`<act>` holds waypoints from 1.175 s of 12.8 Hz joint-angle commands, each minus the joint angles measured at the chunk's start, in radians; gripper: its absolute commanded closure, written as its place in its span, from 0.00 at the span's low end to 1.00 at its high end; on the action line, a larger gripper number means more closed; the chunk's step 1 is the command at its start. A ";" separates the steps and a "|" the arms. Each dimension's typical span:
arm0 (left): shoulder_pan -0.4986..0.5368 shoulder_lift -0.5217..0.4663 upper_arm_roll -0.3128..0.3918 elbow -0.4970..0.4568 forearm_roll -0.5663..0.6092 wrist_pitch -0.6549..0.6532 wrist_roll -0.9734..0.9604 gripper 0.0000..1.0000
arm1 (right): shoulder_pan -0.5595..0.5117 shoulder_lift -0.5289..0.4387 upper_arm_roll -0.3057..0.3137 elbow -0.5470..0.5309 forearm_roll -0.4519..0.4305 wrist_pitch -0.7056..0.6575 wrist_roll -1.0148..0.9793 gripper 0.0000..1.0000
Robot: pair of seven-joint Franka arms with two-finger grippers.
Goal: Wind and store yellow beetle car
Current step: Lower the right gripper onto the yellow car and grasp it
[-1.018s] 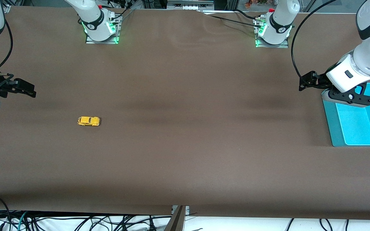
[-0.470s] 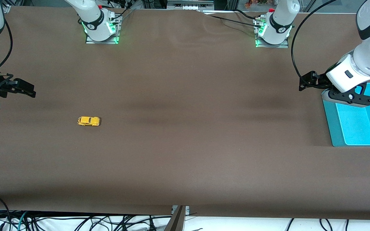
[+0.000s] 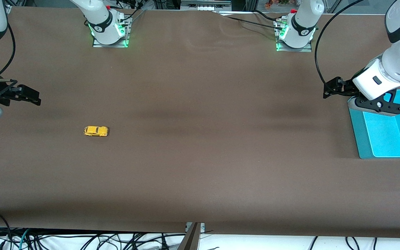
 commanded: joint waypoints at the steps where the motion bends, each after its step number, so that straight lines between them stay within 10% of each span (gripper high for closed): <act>1: 0.004 0.014 -0.005 0.031 -0.002 -0.019 -0.011 0.00 | 0.035 0.029 0.007 -0.007 0.009 -0.009 -0.001 0.00; 5: 0.004 0.014 -0.005 0.031 -0.002 -0.019 -0.011 0.00 | 0.086 0.050 0.007 -0.006 0.008 -0.018 -0.013 0.00; 15: 0.004 0.014 -0.005 0.031 -0.002 -0.019 -0.011 0.00 | 0.040 0.250 -0.004 -0.212 -0.012 0.242 -1.032 0.01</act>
